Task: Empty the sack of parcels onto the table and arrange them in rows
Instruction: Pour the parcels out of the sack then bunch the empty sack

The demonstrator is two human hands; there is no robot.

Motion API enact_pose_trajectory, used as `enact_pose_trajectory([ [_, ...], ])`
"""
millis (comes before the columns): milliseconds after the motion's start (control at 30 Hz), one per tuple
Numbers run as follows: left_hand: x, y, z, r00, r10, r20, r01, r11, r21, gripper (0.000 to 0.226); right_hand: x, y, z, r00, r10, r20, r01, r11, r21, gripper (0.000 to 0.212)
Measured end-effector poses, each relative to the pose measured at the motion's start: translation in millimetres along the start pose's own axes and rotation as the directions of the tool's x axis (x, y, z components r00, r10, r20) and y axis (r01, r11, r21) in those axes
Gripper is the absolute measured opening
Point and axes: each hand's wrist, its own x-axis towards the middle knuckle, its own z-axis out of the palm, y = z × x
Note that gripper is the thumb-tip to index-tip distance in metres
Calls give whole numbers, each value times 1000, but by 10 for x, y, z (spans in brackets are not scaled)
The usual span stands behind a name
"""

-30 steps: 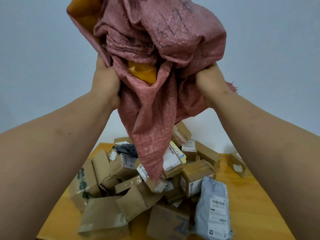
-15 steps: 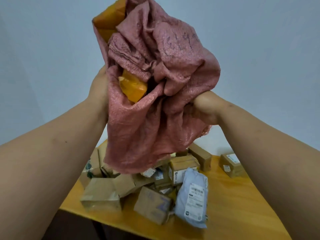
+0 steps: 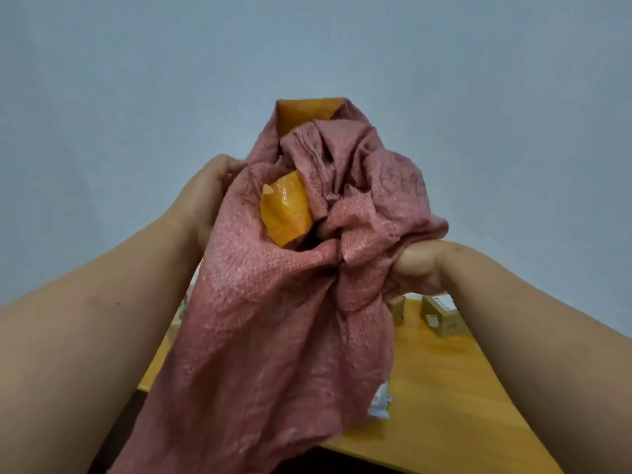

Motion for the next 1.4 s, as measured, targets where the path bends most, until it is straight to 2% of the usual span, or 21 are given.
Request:
enact_pose_trajectory([
  [33, -14, -111, -51, 994, -80, 78, 83, 996, -39, 39, 12, 103, 50, 996, 87, 30, -83, 989, -121, 23],
  [67, -126, -198, -81, 961, -195, 194, 198, 980, 7, 35, 14, 204, 117, 984, 172, 47, -154, 951, -267, 24],
  [100, -158, -331, -172, 927, -295, 232, 290, 955, 53, 42, 40, 354, 165, 962, 264, 67, -215, 886, -411, 27],
  [200, -289, -598, -439, 893, -417, 167, 389, 904, 179, 31, 12, 672, 277, 871, 487, 57, -323, 658, -680, 60],
  [267, -391, -705, -516, 881, -449, 151, 422, 888, 183, 18, -23, 798, 304, 879, 476, 6, -334, 625, -705, 63],
  [333, -468, -793, -583, 870, -457, 185, 431, 887, 164, 16, -66, 940, 293, 895, 441, -66, -381, 680, -626, 48],
  [400, -476, -869, -646, 869, -460, 183, 429, 884, 187, 19, -78, 1105, 245, 879, 443, -177, -474, 773, -422, 31],
  [500, -510, -899, -619, 852, -470, 231, 427, 879, 211, 7, -37, 1206, 243, 867, 387, -314, -439, 891, -112, 34],
  [567, -505, -911, -546, 835, -492, 246, 443, 866, 230, 15, -6, 1143, 356, 916, 317, -244, -349, 932, -100, 53],
  [633, -489, -925, -469, 814, -517, 266, 466, 853, 233, 22, 25, 1048, 523, 948, 304, -93, -317, 930, -185, 73],
  [667, -483, -919, -422, 804, -524, 280, 473, 850, 234, 25, 51, 1036, 607, 945, 327, -19, -322, 918, -233, 77],
  [733, -467, -909, -347, 793, -529, 303, 477, 848, 233, 37, 97, 1065, 756, 927, 370, 55, -341, 897, -281, 64],
  [867, -451, -883, -279, 790, -541, 288, 464, 835, 297, 44, 106, 1155, 801, 943, 325, -69, -332, 930, -157, 8],
  [967, -393, -943, -351, 804, -567, 178, 470, 790, 393, 42, 117, 1222, 677, 907, 371, -200, -381, 924, -14, 20],
  [1067, -370, -1063, -404, 816, -576, 55, 496, 745, 446, 23, 196, 1221, 607, 834, 198, -515, -315, 937, -149, 10],
  [1100, -359, -1111, -394, 813, -580, 41, 505, 739, 447, 24, 217, 1177, 624, 850, 169, -499, -254, 961, -108, 5],
  [1133, -356, -1141, -364, 810, -584, 45, 509, 740, 440, 24, 230, 1112, 664, 899, 168, -403, -194, 981, -24, 4],
  [1200, -346, -1172, -270, 804, -590, 82, 514, 757, 403, 26, 243, 993, 800, 980, 168, -104, -164, 985, 44, 22],
  [1267, -333, -1147, -155, 797, -591, 123, 518, 775, 362, 30, 331, 977, 971, 971, 200, 134, -186, 976, -109, 73],
  [1333, -296, -1117, -60, 804, -572, 164, 502, 800, 328, 33, 480, 1021, 1137, 950, 241, 199, -186, 947, -260, 129],
  [1400, -264, -1080, -2, 801, -559, 216, 492, 819, 295, 38, 596, 1055, 1269, 952, 227, 208, -137, 918, -373, 147],
])
